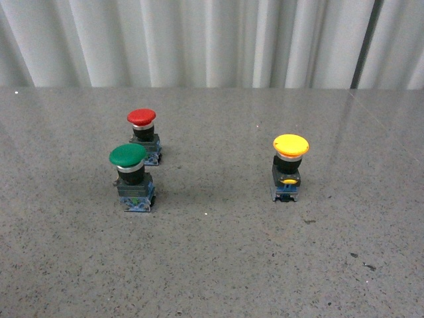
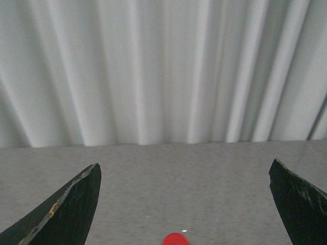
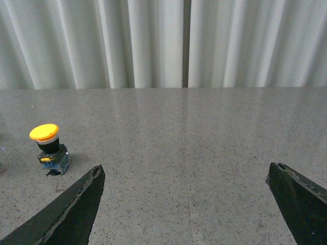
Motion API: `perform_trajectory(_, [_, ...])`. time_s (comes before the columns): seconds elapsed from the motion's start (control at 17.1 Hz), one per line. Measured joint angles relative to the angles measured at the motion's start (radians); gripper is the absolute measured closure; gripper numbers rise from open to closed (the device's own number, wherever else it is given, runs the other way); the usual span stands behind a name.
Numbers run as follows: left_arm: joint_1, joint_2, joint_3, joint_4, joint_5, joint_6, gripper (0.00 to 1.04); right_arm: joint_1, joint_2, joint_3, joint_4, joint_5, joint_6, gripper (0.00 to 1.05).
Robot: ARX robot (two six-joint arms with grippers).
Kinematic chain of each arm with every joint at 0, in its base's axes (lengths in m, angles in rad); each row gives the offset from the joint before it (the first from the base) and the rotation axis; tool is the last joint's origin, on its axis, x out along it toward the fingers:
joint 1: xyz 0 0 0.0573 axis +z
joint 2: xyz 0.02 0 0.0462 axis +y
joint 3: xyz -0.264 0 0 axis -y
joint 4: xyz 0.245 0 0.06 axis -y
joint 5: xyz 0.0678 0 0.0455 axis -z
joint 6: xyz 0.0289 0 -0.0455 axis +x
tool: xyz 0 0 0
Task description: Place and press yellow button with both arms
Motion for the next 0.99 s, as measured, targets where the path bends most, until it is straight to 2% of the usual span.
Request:
perform_trajectory(0.29, [0.134,-0.366,-0.227,-0.090,0.046,0.138,0.08,0.000,0.000,0.000,0.000,0.000,0.000,0.07])
perform_trajectory(0.35, [0.173,-0.439,-0.277,-0.133,0.106,0.112,0.16,0.000,0.000,0.000,0.000,0.000,0.000,0.07])
perform_trajectory(0.47, [0.252,-0.576,-0.430,-0.116,0.198,0.041,0.32,0.000,0.000,0.000,0.000,0.000,0.000,0.07])
perform_trajectory(0.53, [0.304,-0.655,-0.541,-0.101,0.245,0.017,0.45,0.000,0.000,0.000,0.000,0.000,0.000,0.07])
perform_trajectory(0.7, [0.341,-0.729,-0.648,-0.082,0.299,-0.006,0.77,0.000,0.000,0.000,0.000,0.000,0.000,0.07])
perform_trajectory(0.82, [0.436,-0.773,-0.688,-0.083,0.393,-0.008,0.95,0.000,0.000,0.000,0.000,0.000,0.000,0.07])
perform_trajectory(0.88, [0.451,-0.799,-0.705,-0.082,0.386,-0.013,1.03,0.000,0.000,0.000,0.000,0.000,0.000,0.07])
perform_trajectory(0.99, [0.440,-0.827,-0.731,-0.087,0.403,-0.014,1.03,0.000,0.000,0.000,0.000,0.000,0.000,0.07])
